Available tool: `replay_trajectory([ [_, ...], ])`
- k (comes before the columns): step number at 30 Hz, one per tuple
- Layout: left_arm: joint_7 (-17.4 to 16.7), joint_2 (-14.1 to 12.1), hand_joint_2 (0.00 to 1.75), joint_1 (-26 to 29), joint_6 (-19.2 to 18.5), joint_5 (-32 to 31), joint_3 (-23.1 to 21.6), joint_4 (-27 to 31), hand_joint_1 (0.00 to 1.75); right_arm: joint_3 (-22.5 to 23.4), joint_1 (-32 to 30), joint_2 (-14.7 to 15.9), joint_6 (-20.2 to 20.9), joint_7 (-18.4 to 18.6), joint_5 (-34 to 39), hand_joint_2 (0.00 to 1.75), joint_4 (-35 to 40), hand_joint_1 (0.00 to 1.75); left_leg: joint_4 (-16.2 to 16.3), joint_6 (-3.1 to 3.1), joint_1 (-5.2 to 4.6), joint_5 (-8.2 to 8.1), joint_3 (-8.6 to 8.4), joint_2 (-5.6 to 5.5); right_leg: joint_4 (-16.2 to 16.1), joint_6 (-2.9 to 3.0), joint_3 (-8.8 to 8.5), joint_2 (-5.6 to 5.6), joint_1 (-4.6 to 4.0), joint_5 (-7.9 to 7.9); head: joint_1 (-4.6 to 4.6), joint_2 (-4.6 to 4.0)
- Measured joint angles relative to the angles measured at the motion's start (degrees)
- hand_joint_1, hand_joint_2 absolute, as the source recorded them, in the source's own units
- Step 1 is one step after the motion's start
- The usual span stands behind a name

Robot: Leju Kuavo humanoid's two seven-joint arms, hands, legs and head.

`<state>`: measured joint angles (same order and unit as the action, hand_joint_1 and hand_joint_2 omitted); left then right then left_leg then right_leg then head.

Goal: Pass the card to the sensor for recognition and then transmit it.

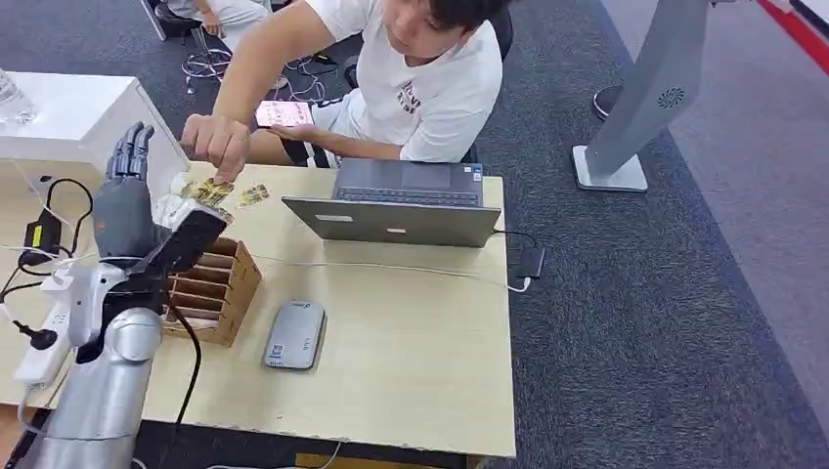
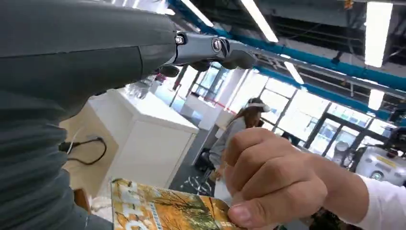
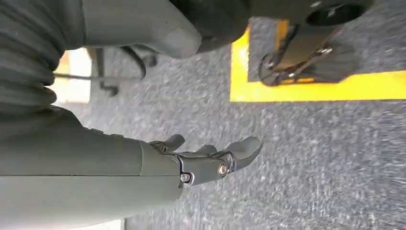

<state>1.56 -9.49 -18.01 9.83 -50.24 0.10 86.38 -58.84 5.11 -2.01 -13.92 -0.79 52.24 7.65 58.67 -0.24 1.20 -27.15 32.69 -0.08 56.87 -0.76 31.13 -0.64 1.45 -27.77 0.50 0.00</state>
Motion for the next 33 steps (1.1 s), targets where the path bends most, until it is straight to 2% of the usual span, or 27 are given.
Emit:
replay_trajectory([
  [6,-1.5,-3.9,1.75,0.1,3.0,-8.0,-7.7,0.8,0.00,-3.9,-0.2,0.1,-1.1,2.1,-2.6,1.75,-0.3,0.00,0.0,0.00,0.00,0.00,0.00,0.00,0.0,0.00,0.00,0.00,0.00,0.00,0.00,0.00],
  [7,-1.7,-4.5,1.75,0.1,3.4,-10.4,-9.1,0.8,0.37,-4.7,-0.2,0.1,-1.3,2.6,-3.4,1.75,-0.4,0.00,0.0,0.00,0.00,0.00,0.00,0.01,0.0,0.00,0.00,0.00,0.00,0.00,0.00,0.00],
  [8,-2.1,-4.9,1.75,0.1,3.5,-12.1,-10.3,0.8,1.75,-5.3,-0.2,0.1,-1.4,3.0,-3.8,1.75,-0.4,0.00,0.0,0.00,0.00,0.00,0.00,0.01,0.0,0.00,0.00,0.00,0.00,0.00,0.02,0.00],
  [17,-2.5,-6.2,1.75,-0.1,3.3,-13.3,-15.5,0.8,1.75,-7.2,-0.3,0.1,-1.2,3.8,-3.7,1.75,-0.6,0.00,0.0,0.00,0.00,0.01,0.00,0.01,0.0,0.00,0.02,0.00,0.00,0.00,0.00,0.00],
  [33,-2.4,-5.1,1.75,-1.3,3.5,-13.2,-18.5,0.7,1.75,-8.6,-0.3,0.1,-1.2,3.7,-3.8,1.75,-0.8,0.00,0.0,0.00,0.00,0.01,0.01,0.01,0.0,0.00,0.02,0.00,0.00,0.00,0.02,-0.02],
])
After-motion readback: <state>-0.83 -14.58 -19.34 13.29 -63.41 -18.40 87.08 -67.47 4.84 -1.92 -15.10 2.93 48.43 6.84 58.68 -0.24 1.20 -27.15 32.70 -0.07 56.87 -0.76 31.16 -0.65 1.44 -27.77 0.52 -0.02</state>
